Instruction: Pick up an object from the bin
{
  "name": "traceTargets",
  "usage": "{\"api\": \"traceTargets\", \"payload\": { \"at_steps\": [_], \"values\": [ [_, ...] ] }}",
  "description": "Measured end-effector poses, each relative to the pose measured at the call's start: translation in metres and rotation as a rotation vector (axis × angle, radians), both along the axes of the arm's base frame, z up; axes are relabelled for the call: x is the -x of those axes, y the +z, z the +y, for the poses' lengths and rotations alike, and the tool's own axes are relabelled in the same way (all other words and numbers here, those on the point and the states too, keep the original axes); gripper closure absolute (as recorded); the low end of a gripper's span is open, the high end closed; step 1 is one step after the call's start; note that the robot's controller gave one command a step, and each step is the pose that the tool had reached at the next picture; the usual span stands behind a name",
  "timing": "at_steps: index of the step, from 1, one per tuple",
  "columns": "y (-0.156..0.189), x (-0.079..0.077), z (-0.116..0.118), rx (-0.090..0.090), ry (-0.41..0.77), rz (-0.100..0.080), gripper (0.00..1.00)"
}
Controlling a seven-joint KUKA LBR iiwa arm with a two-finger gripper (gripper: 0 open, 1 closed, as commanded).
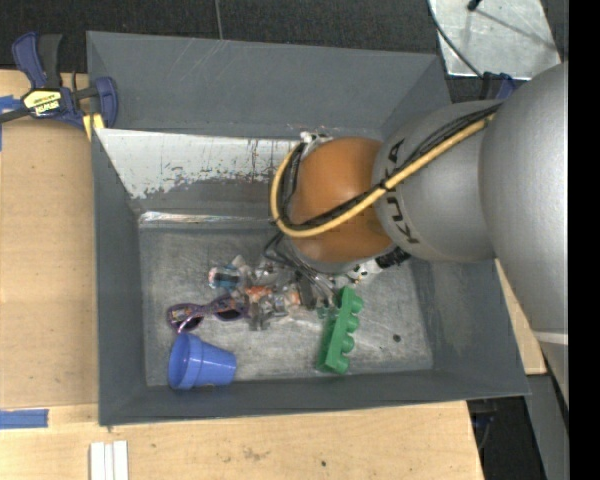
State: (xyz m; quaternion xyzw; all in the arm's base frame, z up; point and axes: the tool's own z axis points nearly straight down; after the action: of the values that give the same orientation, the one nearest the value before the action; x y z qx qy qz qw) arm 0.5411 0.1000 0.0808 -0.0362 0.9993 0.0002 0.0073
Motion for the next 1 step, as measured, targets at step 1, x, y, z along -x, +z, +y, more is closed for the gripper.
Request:
{"api": "traceTargets", "payload": {
  "at_steps": [1],
  "values": [
    [0.0180, 0.0040, 0.0001, 0.002, 0.002, 0.015, 1.00]
  ]
}}
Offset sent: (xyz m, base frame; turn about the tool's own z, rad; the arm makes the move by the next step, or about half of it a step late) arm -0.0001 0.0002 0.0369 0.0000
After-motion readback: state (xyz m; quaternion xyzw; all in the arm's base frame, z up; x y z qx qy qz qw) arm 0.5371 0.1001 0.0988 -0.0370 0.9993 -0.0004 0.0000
